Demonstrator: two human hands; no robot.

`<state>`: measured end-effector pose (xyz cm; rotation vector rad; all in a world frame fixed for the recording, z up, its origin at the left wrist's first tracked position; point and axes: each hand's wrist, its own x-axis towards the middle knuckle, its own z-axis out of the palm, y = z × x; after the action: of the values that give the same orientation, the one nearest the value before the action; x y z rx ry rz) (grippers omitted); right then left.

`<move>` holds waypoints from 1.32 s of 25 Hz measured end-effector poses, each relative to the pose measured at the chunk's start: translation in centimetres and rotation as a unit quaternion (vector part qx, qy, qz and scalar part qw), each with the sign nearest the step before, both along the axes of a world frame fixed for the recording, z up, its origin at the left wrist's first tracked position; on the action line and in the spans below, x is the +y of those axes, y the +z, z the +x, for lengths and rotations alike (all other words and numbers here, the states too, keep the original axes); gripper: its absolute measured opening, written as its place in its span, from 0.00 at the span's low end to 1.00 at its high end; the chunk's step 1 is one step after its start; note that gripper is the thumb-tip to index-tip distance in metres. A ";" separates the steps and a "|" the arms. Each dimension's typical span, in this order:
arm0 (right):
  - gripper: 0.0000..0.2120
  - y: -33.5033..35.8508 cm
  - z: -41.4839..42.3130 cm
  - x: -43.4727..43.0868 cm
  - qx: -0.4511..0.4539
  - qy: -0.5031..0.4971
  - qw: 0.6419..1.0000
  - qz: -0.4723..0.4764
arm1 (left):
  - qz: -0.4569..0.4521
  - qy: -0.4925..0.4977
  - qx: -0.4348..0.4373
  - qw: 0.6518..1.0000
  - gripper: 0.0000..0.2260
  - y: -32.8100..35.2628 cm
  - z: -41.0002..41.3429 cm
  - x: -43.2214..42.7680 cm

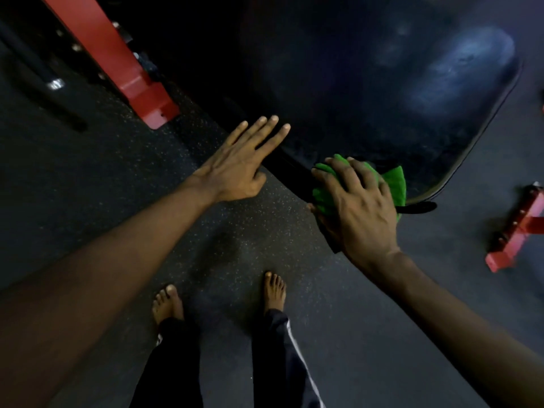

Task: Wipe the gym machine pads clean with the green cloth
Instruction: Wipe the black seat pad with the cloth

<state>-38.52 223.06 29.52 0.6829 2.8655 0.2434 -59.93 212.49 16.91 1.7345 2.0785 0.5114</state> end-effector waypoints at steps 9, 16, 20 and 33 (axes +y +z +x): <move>0.24 -4.4 -7.5 -1.8 0.031 -0.053 0.998 0.022 | 0.007 0.017 0.022 1.000 0.46 -2.4 -1.6 -0.9; 0.24 -6.6 -11.6 -2.2 0.020 -0.088 0.995 0.042 | 0.045 0.031 0.013 0.998 0.45 -5.8 -5.7 -0.7; 0.36 -6.2 -11.6 -2.2 0.023 -0.087 0.996 0.026 | 0.110 0.013 0.029 0.993 0.39 -8.0 -8.9 0.1; 0.27 -11.7 -15.9 -3.2 0.109 -0.075 0.979 0.157 | 0.324 -0.075 0.087 0.939 0.44 -15.6 -17.6 4.4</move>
<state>-54.46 219.83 17.86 1.0392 2.9885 0.6473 -77.49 216.90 1.32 2.3486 1.9971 1.1292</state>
